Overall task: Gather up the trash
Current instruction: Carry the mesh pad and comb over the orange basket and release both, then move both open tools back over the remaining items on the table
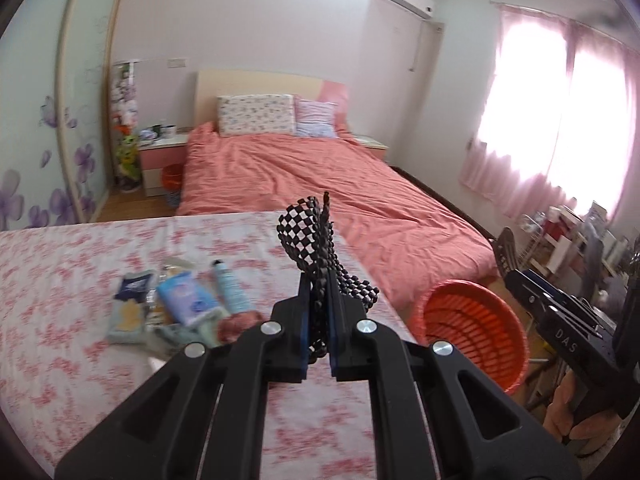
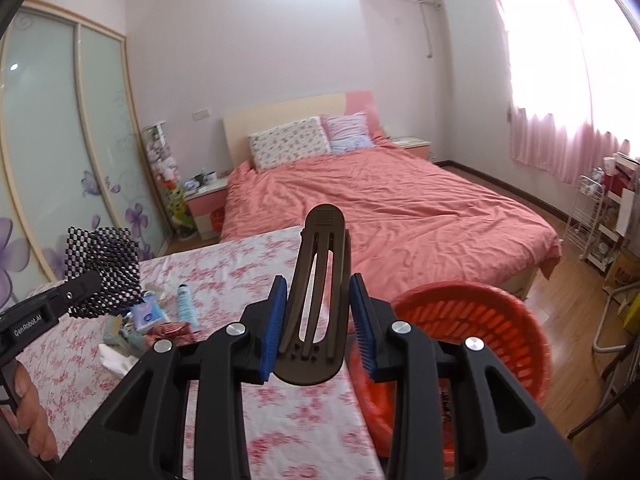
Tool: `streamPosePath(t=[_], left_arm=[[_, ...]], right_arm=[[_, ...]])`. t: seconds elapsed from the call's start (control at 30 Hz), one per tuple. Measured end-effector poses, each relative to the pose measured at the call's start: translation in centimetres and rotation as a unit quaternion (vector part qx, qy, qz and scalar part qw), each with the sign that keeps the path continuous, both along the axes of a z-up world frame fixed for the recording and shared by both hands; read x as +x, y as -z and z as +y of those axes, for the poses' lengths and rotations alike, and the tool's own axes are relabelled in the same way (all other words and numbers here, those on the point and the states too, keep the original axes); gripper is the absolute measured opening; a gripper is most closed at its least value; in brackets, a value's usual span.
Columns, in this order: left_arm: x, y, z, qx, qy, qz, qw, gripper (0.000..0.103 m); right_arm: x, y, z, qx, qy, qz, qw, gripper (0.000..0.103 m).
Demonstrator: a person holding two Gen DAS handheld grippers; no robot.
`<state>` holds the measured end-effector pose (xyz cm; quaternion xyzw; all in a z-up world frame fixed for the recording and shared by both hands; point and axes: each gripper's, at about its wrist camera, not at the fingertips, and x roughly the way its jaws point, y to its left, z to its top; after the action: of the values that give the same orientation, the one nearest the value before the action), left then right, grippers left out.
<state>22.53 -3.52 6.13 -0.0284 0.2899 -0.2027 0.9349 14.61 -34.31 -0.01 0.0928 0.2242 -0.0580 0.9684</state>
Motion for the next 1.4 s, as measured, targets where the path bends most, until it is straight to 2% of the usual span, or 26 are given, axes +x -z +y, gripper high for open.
streamPosePath(t=[0.23,0.5,0.83,0.87,0.9,0.93,0.97,1.03,1.2,1.4], left_arm=[[-0.7,0.9,-7.5,0.001,0.07,0.005,0.9975,0.008],[-0.7,3.2,-15.5,0.013,0.143,0.027,0.9893,0.008],[1.1,8.0,-22.1,0.03,0.183,0.075,0.9798,0.01],[1.5,8.4,-22.4,0.032,0.18,0.079,0.98,0.016],[1.9,8.8,-22.7,0.035,0.177,0.082,0.9802,0.029],[2.2,9.1,-22.9,0.038,0.172,0.084,0.9808,0.036],[2.5,9.6,-23.0,0.045,0.163,0.086,0.9817,0.044],[2.9,10.1,-22.7,0.054,0.154,0.089,0.9826,0.044],[3.5,10.8,-20.0,0.075,0.12,0.084,0.9864,0.049],[3.2,10.1,-15.4,0.086,0.075,0.064,0.9914,0.059]], right_arm=[[-0.9,0.7,-3.6,0.008,0.042,0.002,0.999,0.033],[-1.0,2.8,-7.3,0.024,0.076,0.019,0.997,0.033],[-0.2,5.0,-12.1,0.082,0.098,0.034,0.991,0.034],[0.3,5.3,-12.7,0.093,0.096,0.038,0.99,0.034],[0.5,5.7,-13.0,0.099,0.099,0.042,0.989,0.034],[0.7,6.0,-13.4,0.105,0.102,0.045,0.988,0.037],[0.8,6.3,-13.7,0.108,0.104,0.048,0.988,0.044],[0.5,6.8,-14.0,0.11,0.111,0.052,0.986,0.049],[-0.2,6.9,-13.2,0.095,0.121,0.063,0.986,0.05],[0.4,6.2,-12.2,0.06,0.111,0.067,0.99,0.054]])
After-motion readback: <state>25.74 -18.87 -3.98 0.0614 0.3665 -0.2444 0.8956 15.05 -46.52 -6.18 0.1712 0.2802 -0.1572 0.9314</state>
